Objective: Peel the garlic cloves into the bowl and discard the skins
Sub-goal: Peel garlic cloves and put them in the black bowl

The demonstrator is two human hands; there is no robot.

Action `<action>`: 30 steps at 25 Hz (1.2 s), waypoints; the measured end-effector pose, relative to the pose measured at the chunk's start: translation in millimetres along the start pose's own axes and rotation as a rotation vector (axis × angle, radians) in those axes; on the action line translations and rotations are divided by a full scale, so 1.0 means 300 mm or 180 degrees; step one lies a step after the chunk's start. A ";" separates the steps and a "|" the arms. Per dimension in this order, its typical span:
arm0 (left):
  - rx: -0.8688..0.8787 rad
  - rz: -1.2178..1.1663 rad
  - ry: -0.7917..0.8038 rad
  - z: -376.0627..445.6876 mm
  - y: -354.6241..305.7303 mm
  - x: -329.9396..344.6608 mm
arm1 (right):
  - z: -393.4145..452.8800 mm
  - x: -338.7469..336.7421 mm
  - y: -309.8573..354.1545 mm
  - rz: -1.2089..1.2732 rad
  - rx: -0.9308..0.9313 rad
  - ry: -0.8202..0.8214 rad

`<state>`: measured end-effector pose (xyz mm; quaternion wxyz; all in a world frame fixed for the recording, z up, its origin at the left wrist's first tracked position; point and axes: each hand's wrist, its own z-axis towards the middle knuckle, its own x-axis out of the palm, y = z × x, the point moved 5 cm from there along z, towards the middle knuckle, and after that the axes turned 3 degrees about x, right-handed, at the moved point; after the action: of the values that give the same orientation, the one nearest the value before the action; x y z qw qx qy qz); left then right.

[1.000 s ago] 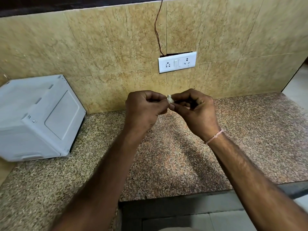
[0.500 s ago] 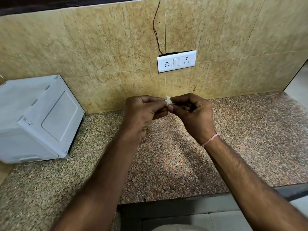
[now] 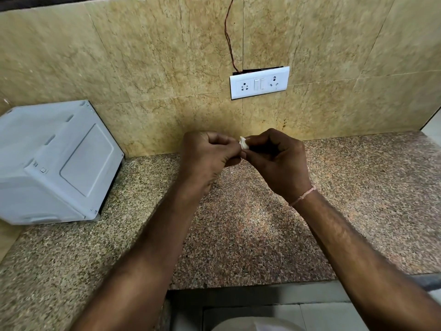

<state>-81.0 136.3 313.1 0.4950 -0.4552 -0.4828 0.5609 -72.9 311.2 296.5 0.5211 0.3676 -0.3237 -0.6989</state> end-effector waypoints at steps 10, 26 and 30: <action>-0.0228 -0.0982 0.0050 0.026 0.057 -0.016 | 0.026 0.029 -0.042 0.1093 0.0314 -0.0035; -0.1272 -0.1875 -0.1129 -0.195 0.466 -0.301 | -0.213 0.421 -0.295 0.2406 0.2101 0.1093; -0.1573 -0.1745 -0.1505 -0.271 0.643 -0.456 | -0.332 0.604 -0.413 0.1205 0.2012 0.1529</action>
<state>-10.0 -0.8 116.5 0.3777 -0.2741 -0.8056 0.3651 -82.8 159.7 109.1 0.5624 0.5952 -0.4530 -0.3524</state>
